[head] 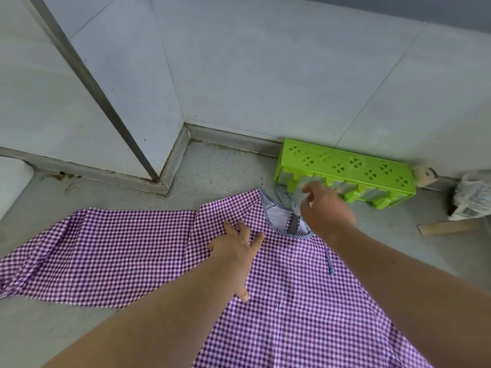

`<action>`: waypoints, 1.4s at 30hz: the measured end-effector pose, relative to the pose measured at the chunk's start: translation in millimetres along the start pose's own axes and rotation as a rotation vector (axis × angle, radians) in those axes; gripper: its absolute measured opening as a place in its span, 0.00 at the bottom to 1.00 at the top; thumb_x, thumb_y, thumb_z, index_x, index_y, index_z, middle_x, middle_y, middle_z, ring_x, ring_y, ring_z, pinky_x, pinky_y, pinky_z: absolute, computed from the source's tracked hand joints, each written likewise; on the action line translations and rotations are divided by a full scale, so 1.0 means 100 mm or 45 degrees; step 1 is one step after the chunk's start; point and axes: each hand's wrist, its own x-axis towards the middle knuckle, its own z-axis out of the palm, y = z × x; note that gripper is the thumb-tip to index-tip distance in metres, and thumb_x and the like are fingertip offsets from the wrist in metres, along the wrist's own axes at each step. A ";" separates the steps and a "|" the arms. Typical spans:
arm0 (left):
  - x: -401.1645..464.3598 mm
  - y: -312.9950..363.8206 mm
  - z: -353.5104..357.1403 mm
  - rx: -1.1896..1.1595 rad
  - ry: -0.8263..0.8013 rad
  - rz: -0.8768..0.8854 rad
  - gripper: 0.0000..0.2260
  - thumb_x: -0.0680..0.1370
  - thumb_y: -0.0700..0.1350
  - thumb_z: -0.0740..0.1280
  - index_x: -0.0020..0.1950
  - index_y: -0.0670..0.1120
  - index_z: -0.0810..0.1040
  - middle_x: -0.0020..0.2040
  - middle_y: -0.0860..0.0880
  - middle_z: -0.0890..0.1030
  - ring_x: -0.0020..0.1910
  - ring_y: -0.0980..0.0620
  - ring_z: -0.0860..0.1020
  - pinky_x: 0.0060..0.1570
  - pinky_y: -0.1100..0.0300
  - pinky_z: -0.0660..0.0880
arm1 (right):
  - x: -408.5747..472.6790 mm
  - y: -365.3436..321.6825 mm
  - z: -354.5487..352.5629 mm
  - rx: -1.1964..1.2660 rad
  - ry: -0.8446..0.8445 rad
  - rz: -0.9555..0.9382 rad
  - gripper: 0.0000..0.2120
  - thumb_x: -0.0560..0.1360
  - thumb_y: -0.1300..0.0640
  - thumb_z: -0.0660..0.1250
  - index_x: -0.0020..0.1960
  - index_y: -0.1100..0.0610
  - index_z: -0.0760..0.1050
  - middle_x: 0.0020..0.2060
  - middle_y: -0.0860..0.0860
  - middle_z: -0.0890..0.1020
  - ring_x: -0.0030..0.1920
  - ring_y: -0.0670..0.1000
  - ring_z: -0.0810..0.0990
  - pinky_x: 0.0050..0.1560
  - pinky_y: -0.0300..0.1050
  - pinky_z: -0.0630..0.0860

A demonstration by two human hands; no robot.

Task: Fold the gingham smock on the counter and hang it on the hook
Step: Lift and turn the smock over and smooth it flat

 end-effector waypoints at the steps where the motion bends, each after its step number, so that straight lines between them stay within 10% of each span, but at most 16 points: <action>1: 0.00 0.00 0.00 -0.002 0.001 0.000 0.68 0.65 0.72 0.78 0.84 0.54 0.31 0.84 0.36 0.38 0.82 0.24 0.47 0.65 0.35 0.78 | -0.03 0.10 0.03 -0.099 -0.091 0.093 0.20 0.79 0.49 0.67 0.69 0.48 0.69 0.61 0.49 0.78 0.56 0.53 0.81 0.53 0.52 0.80; 5: 0.01 0.02 0.01 -0.005 0.011 -0.005 0.68 0.65 0.72 0.78 0.84 0.55 0.30 0.85 0.36 0.37 0.82 0.24 0.47 0.64 0.35 0.79 | -0.12 0.43 0.18 -0.236 -0.319 0.332 0.34 0.77 0.34 0.66 0.70 0.58 0.66 0.62 0.59 0.74 0.60 0.61 0.79 0.54 0.54 0.78; 15: 0.04 0.01 0.05 -0.038 0.007 0.004 0.69 0.64 0.72 0.79 0.84 0.56 0.30 0.85 0.37 0.35 0.82 0.25 0.46 0.66 0.35 0.77 | 0.00 0.35 -0.11 -0.327 -0.270 0.140 0.14 0.83 0.46 0.58 0.48 0.49 0.79 0.39 0.47 0.81 0.40 0.49 0.80 0.42 0.47 0.80; 20: 0.03 0.00 0.07 -0.031 0.019 0.012 0.69 0.64 0.72 0.78 0.84 0.56 0.30 0.84 0.37 0.35 0.82 0.25 0.45 0.66 0.36 0.78 | 0.12 0.03 -0.29 -0.020 -0.360 0.130 0.10 0.83 0.57 0.65 0.63 0.58 0.78 0.50 0.51 0.84 0.49 0.52 0.84 0.49 0.45 0.82; 24: 0.04 0.00 0.08 -0.022 0.033 0.019 0.69 0.64 0.73 0.78 0.84 0.55 0.30 0.84 0.36 0.35 0.82 0.24 0.46 0.65 0.36 0.78 | 0.25 -0.36 -0.45 0.869 -0.235 0.091 0.14 0.84 0.53 0.66 0.68 0.53 0.75 0.60 0.51 0.84 0.43 0.48 0.86 0.47 0.52 0.82; 28: 0.06 0.00 0.10 -0.004 0.049 0.021 0.69 0.63 0.74 0.77 0.84 0.55 0.30 0.85 0.36 0.37 0.82 0.24 0.47 0.66 0.36 0.78 | 0.09 -0.54 -0.41 0.377 0.010 -0.397 0.20 0.82 0.51 0.65 0.72 0.42 0.69 0.67 0.44 0.77 0.56 0.47 0.82 0.53 0.49 0.81; 32: 0.05 -0.05 0.15 -0.010 0.095 0.034 0.69 0.62 0.76 0.76 0.85 0.55 0.32 0.85 0.36 0.38 0.82 0.25 0.48 0.68 0.36 0.75 | -0.39 -0.58 -0.05 -0.226 -0.214 -0.261 0.11 0.81 0.53 0.60 0.61 0.46 0.74 0.55 0.50 0.83 0.48 0.53 0.83 0.48 0.51 0.82; 38: -0.07 -0.29 0.32 -0.090 0.215 0.117 0.59 0.72 0.74 0.70 0.86 0.49 0.36 0.86 0.41 0.37 0.85 0.35 0.45 0.80 0.37 0.60 | -0.89 -0.62 0.58 -0.387 -0.621 -0.243 0.44 0.75 0.33 0.68 0.82 0.43 0.50 0.81 0.60 0.57 0.79 0.64 0.61 0.70 0.64 0.71; 42: -0.29 -0.63 0.54 -0.228 0.375 0.091 0.45 0.78 0.68 0.67 0.86 0.48 0.51 0.87 0.43 0.48 0.85 0.41 0.53 0.80 0.40 0.62 | -0.88 -0.72 0.76 -0.568 -0.738 -0.142 0.65 0.65 0.23 0.71 0.83 0.47 0.34 0.81 0.64 0.35 0.81 0.70 0.41 0.73 0.70 0.65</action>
